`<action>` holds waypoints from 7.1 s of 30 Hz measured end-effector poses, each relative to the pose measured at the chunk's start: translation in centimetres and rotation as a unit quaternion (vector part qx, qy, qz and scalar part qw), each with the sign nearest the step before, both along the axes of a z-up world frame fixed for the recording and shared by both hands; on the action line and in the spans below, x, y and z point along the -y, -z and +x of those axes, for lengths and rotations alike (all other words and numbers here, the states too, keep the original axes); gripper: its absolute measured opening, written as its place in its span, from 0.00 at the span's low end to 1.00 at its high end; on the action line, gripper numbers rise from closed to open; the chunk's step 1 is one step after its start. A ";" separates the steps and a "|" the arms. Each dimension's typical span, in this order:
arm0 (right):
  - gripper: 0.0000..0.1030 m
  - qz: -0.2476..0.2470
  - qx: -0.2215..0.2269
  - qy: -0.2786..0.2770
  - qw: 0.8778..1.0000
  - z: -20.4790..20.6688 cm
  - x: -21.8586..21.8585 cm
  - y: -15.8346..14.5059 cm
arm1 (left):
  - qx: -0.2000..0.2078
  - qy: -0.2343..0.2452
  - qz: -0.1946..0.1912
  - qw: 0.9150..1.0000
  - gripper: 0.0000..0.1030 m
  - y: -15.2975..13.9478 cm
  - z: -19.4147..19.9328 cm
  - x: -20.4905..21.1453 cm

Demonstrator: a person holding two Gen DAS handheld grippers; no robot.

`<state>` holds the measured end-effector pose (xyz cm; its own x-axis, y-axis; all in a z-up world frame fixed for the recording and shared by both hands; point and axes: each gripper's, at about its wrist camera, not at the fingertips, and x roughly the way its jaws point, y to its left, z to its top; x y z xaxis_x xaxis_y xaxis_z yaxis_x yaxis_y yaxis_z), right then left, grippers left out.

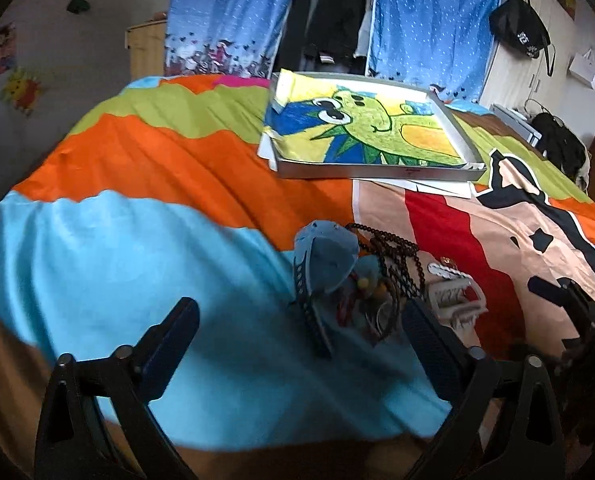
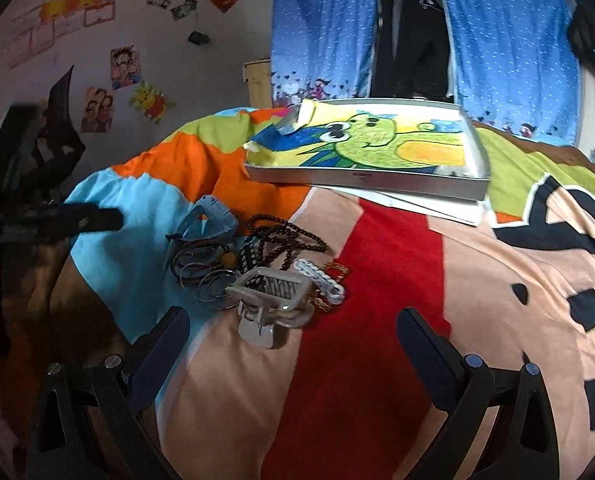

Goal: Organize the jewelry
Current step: 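Move both tools down toward the jewelry pile, then grasp the white claw clip with the right tool while the left tool grasps the blue watch, then carry the clip and watch into the tray and open both tools, then lift both tools away from the tray back toward the pile, then grasp the gold chain from the pile with the right tool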

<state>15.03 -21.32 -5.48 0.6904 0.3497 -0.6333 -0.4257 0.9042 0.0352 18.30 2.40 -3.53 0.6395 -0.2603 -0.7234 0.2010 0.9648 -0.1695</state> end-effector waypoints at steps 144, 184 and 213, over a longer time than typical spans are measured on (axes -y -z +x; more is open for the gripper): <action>1.00 0.078 0.145 0.102 0.981 -6.6 3.8 -8.9 | 0.150 -0.059 0.002 0.987 0.99 -5.8 -10.2 2.7; 0.80 0.032 -0.040 0.010 0.999 3.0 5.0 0.9 | 0.025 0.010 -0.028 0.999 0.59 2.4 -1.8 4.2; 0.28 0.062 -0.195 0.017 0.979 13.2 4.0 3.5 | -0.025 0.012 -0.049 0.998 0.01 3.5 1.1 4.9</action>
<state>28.19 -25.27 -8.95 0.4164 0.4217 -0.8055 -0.3275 0.8960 0.2998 19.43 -2.48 -7.07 0.5952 -0.3470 -0.7248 0.2131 0.9378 -0.2740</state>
